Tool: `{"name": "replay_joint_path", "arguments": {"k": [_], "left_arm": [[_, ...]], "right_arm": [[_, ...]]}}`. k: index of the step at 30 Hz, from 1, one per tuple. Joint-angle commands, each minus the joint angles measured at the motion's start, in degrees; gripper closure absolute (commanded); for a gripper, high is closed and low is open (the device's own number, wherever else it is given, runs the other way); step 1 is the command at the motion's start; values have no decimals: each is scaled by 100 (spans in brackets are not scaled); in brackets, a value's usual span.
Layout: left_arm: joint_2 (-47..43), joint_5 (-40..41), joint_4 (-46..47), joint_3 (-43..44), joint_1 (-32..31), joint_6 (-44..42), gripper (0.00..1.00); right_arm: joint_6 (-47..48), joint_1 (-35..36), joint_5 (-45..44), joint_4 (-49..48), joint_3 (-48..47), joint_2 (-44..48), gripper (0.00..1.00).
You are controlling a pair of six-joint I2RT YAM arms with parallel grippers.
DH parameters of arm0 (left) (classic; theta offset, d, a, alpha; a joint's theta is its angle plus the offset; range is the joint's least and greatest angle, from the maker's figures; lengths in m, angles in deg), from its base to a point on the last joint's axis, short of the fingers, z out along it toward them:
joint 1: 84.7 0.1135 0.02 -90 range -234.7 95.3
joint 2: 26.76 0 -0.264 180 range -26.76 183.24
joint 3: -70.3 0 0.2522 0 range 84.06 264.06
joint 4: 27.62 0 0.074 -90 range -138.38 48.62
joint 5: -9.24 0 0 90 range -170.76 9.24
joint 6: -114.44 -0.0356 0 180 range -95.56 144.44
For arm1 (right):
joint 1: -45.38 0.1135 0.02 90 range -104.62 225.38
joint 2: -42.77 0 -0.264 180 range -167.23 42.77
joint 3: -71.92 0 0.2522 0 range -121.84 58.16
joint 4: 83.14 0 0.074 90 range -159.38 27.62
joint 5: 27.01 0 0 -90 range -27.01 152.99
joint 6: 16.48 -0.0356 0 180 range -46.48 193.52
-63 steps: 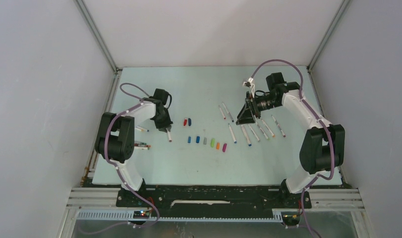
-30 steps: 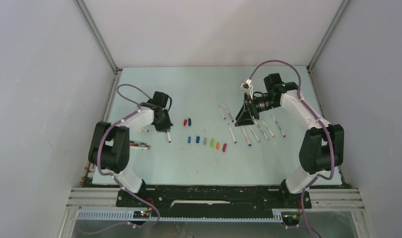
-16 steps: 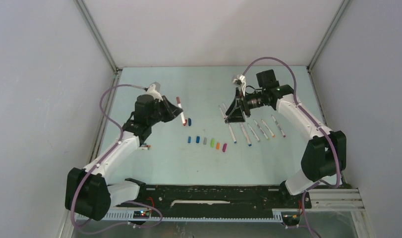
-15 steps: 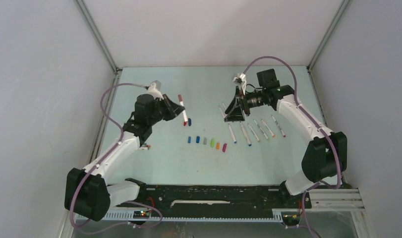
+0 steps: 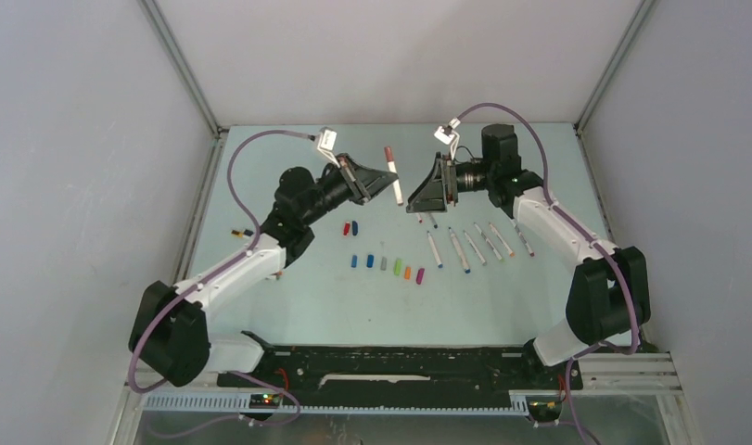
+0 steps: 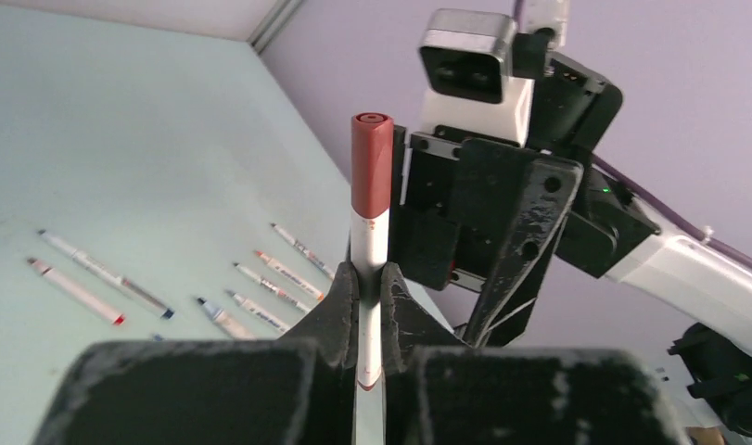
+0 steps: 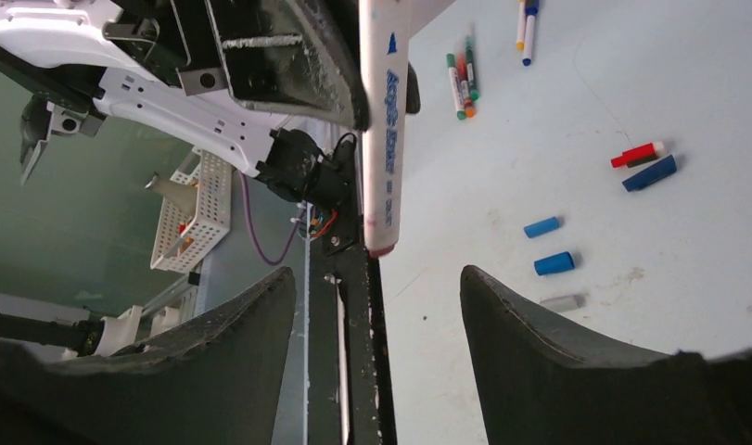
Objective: Open the pen caps
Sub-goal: Pick up the pen from the center of the board.
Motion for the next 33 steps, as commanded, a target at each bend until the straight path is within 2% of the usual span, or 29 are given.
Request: {"name": "replay_joint_path", "arguments": {"k": [1, 5, 8, 15, 19, 23, 25, 33], "left_arm": [[184, -68, 799, 427, -216, 203, 100], [310, -78, 868, 491, -332, 198, 100], [398, -81, 923, 521, -410, 197, 100], [427, 6, 949, 526, -516, 118, 100], [318, 66, 914, 455, -517, 52, 99], [254, 91, 876, 426, -519, 22, 97], [189, 99, 867, 408, -519, 45, 90], [-257, 139, 117, 518, -478, -473, 38]], "right_arm": [[-678, 43, 121, -843, 16, 308, 32], [-1121, 40, 186, -1138, 40, 237, 32], [-1786, 42, 190, -1841, 210, 225, 34], [-2182, 79, 178, -2049, 287, 102, 48], [-2236, 118, 258, -2148, 326, 84, 68], [-2238, 150, 310, -2186, 329, 68, 99], [-2218, 153, 322, -2173, 332, 69, 100], [-1309, 155, 735, -1709, 333, 183, 100]]}}
